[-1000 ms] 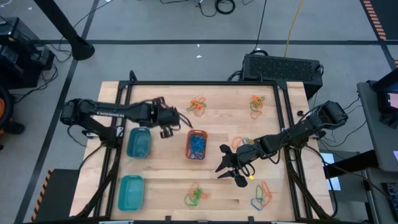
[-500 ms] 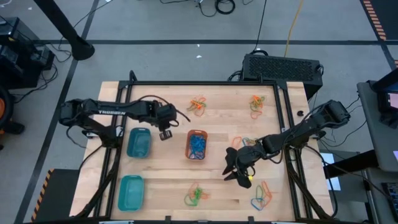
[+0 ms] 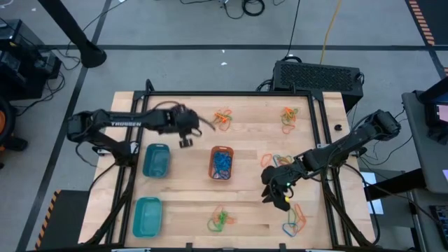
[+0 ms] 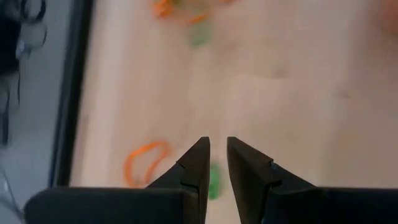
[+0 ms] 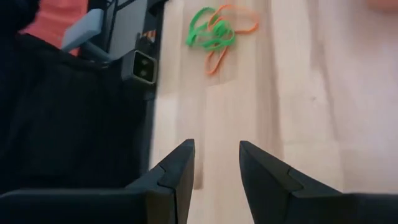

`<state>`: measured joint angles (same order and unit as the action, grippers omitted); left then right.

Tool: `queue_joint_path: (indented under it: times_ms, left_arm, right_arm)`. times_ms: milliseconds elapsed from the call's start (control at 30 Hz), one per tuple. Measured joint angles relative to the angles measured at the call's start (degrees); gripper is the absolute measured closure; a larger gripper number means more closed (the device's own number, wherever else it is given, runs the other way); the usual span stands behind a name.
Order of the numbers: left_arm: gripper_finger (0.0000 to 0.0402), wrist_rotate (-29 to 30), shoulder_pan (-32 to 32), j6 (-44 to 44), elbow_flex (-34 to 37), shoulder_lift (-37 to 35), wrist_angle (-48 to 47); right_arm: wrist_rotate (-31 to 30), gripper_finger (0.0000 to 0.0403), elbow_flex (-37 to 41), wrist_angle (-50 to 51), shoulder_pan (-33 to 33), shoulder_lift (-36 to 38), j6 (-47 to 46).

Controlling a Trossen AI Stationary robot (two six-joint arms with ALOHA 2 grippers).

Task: Sort rubber bands into baskets
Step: Put the blue rubber band into the orange bin

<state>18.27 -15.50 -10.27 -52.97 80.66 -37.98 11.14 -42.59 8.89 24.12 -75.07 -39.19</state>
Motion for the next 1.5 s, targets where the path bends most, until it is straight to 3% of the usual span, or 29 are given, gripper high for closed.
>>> queue_joint_path:
  times_ms: [100,233,433,733,1267,1500]
  left_arm:
    - [0.0338,-1.41,-8.62,0.96,0.0,0.07,-0.81]
    - [0.0338,-9.15,-19.57,4.11,0.0,0.85,-3.06]
    - [0.0338,-11.61,-27.92,5.67,-0.02,4.8,-3.73]
    - [0.0338,-9.31,-29.66,1.62,-0.02,12.52,-4.1]
    - [0.0338,-7.66,-29.89,0.76,-0.02,13.15,-3.71]
    - [0.0338,-7.7,-29.86,0.69,-0.04,16.6,-5.0]
  right_arm:
    - [-3.85,0.0284,0.0,-0.01,-0.05,0.0,4.74]
    - [-7.88,0.0284,0.0,-0.26,-0.15,-0.02,10.47]
    - [-12.98,0.0284,0.0,-0.21,-0.15,-0.02,18.79]
    - [-13.01,0.0284,0.0,-0.09,-0.15,-0.02,24.34]
    - [-13.06,0.0284,0.0,-0.07,-0.15,-0.04,25.1]
    - [-12.95,0.0284,0.0,-0.03,-0.15,-0.04,24.99]
